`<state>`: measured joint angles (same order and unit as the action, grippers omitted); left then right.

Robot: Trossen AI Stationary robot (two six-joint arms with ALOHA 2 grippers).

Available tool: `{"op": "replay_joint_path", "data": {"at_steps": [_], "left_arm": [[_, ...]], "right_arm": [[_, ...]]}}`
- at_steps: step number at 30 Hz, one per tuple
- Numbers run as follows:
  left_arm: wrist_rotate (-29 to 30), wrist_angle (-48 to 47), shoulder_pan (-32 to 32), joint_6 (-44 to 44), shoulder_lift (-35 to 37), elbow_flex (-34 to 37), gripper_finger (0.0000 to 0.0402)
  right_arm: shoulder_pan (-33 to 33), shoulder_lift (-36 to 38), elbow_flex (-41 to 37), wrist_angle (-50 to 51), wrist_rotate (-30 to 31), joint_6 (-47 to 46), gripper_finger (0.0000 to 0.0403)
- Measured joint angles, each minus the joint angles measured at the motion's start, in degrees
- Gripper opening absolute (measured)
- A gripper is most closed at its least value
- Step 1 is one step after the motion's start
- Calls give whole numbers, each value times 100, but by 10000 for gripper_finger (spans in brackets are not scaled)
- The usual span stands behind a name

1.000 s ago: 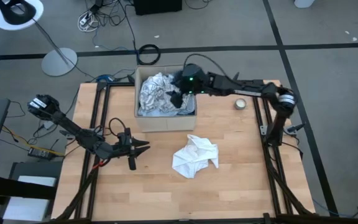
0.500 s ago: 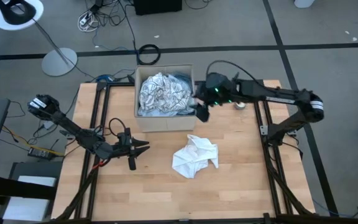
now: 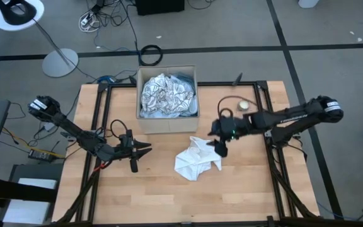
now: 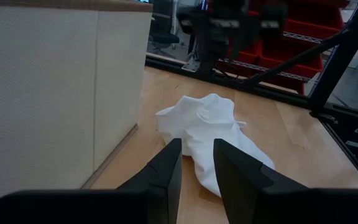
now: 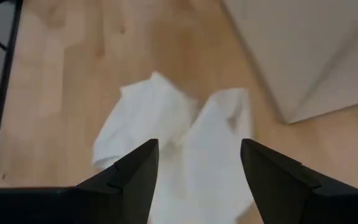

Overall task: Sort clothes
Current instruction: Put the white shorts into the laundry organizer

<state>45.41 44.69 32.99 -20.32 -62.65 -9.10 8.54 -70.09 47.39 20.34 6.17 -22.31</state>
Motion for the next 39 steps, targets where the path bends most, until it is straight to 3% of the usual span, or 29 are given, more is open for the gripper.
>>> {"op": "replay_joint_path", "data": {"at_steps": [6, 11, 14, 17, 20, 22, 32, 39], "left_arm": [[0, 17, 0, 4, 0, 1, 99], [2, 16, 0, 0, 0, 0, 99], [2, 13, 0, -82, 0, 0, 99], [2, 5, 0, -92, 0, 0, 99], [0, -2, 0, -92, 0, 1, 99], [1, -7, 0, -92, 0, 0, 99], [2, -13, 0, -96, 0, 2, 99], [2, -9, 0, -96, -1, 0, 99]], "right_arm": [[585, -476, -139, -118, 608, -224, 229], [650, -1113, -137, -419, 620, -188, 228], [647, -1450, -137, -442, 980, -108, 222], [647, -1610, -137, -586, 1128, -6, 165], [647, -1566, -63, -629, 1126, 231, 46], [647, -1417, 33, -581, 1140, 390, 17], [324, -376, 1082, -62, 1222, 1381, 4], [-131, -459, 2537, 127, 1032, 2793, 2]]}}
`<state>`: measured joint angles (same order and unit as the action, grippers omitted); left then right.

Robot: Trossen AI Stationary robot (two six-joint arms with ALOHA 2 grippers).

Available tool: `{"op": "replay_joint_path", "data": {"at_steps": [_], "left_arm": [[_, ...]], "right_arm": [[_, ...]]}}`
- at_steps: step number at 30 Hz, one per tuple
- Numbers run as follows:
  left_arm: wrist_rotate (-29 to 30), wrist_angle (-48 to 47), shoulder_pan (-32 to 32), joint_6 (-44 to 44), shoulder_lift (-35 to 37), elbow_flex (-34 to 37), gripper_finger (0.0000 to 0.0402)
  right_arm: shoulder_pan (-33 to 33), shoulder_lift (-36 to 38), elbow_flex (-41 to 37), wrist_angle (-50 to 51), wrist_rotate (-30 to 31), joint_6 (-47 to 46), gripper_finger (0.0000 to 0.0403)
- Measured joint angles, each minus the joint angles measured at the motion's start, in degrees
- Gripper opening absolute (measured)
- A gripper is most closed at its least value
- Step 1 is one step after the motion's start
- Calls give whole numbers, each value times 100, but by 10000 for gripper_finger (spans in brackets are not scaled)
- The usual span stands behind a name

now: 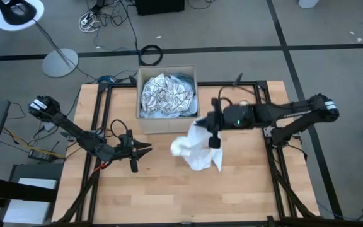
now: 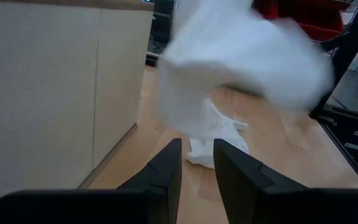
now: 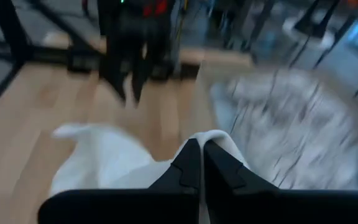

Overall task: Sort clothes
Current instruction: Put the white shorts into the laundry organizer

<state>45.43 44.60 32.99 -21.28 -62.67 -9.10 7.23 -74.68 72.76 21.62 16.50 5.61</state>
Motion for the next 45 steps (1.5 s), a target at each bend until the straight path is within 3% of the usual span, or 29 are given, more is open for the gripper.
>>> {"op": "replay_joint_path", "data": {"at_steps": [8, 17, 21, 29, 36, 45], "left_arm": [[0, 11, 0, -1, -1, 0, 99], [0, 13, 0, 2, -1, 0, 99], [-1, 9, 0, 2, -1, 0, 99], [-1, 1, 0, 11, -1, 0, 99], [-1, 2, 0, 15, -1, 0, 99], [-2, 7, 0, 4, -1, 1, 99]], "right_arm": [[-595, -699, 1930, -31, -96, 1202, 1], [-1621, -1825, 3524, -1291, -1405, 1712, 0], [-1961, -2267, 4013, -1489, -1589, 1708, 0], [-2388, -2916, 4102, -630, -1346, 1142, 1], [-2522, -3992, 4093, -29, -2392, -207, 19], [-2694, -5347, 4104, 221, -2389, -716, 122]]}}
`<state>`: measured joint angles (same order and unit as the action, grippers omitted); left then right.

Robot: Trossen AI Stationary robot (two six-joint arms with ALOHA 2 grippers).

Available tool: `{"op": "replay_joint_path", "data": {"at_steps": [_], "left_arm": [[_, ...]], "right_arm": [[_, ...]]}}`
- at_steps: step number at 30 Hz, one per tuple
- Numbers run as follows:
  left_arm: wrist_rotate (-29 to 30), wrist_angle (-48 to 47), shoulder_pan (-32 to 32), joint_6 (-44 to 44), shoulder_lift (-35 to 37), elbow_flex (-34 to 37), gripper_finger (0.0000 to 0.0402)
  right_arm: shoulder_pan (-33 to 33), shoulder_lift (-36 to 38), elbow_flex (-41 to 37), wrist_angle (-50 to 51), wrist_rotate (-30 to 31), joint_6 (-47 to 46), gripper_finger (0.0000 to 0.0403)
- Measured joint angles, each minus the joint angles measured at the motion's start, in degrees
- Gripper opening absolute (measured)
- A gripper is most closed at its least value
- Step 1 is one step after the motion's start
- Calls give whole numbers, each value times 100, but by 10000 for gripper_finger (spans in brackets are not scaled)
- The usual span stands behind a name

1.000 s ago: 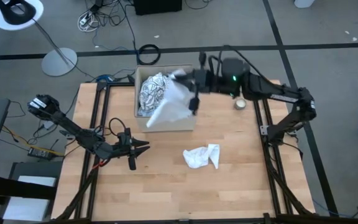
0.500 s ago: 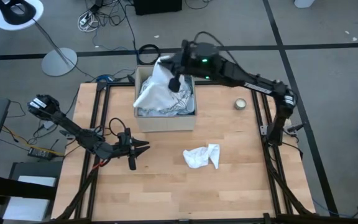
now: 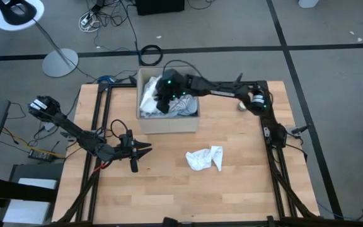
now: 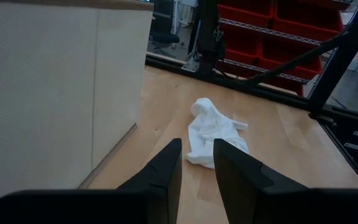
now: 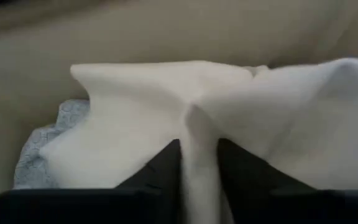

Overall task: Sort clothes
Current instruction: Put the white shorts into the laundry organizer, then put the right white sock into the laundry organizer

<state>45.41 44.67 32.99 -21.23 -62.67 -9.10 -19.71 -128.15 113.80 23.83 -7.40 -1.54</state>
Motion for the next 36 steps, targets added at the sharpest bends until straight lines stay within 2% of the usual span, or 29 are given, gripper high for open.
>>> {"op": "replay_joint_path", "data": {"at_steps": [7, 13, 22, 29, 33, 36], "left_arm": [[-120, -1, 0, -2, 0, -1, 99], [-133, -1, 0, -2, 0, -1, 99], [-133, 10, 0, -4, 0, 0, 99], [-162, 43, 0, -7, 0, 1, 99], [-164, 54, 0, -9, 0, -1, 99], [-208, 54, 0, -36, 0, 1, 99]], "right_arm": [[-91, -411, 23, -227, -433, -108, 224], [-109, 13, -32, -82, -552, -68, 268], [-175, 1453, -33, 281, -284, 11, 271], [-192, 2508, -67, 1795, -201, 64, 260], [-107, 3182, -671, 2396, -274, 47, 250], [32, 3868, -1619, 2359, -112, -117, 242]]}}
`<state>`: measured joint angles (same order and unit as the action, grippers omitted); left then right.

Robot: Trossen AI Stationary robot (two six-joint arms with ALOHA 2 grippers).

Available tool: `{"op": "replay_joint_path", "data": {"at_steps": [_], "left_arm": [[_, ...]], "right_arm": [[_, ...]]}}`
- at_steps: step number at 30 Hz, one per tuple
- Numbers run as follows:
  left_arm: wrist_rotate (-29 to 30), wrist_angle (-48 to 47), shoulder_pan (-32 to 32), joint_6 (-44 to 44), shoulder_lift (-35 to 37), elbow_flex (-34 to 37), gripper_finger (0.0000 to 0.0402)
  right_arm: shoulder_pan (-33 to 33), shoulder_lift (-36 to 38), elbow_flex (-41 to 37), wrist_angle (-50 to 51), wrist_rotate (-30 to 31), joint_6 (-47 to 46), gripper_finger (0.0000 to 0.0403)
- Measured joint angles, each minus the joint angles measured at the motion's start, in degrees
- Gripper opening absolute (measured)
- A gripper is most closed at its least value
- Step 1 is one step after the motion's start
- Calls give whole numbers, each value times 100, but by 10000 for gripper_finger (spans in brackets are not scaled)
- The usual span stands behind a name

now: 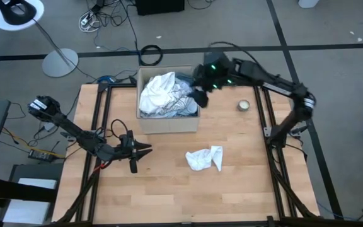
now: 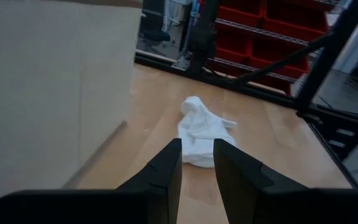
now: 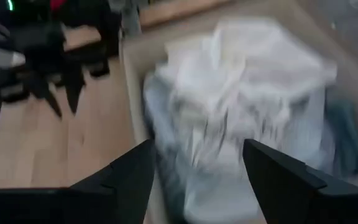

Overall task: Sort clothes
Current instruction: Put the right white sock into the laundry organizer

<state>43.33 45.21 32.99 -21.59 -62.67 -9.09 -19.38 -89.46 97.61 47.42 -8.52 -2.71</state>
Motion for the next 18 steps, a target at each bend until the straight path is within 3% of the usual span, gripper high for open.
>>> {"op": "replay_joint_path", "data": {"at_steps": [10, 18], "left_arm": [[-140, -128, 0, -268, 0, -1, 99], [-144, -146, 0, -274, 0, -1, 99]], "right_arm": [[1340, 2192, -3767, -1254, 848, -1267, 229], [2299, 2720, -5577, -2024, 1205, -2387, 229]]}}
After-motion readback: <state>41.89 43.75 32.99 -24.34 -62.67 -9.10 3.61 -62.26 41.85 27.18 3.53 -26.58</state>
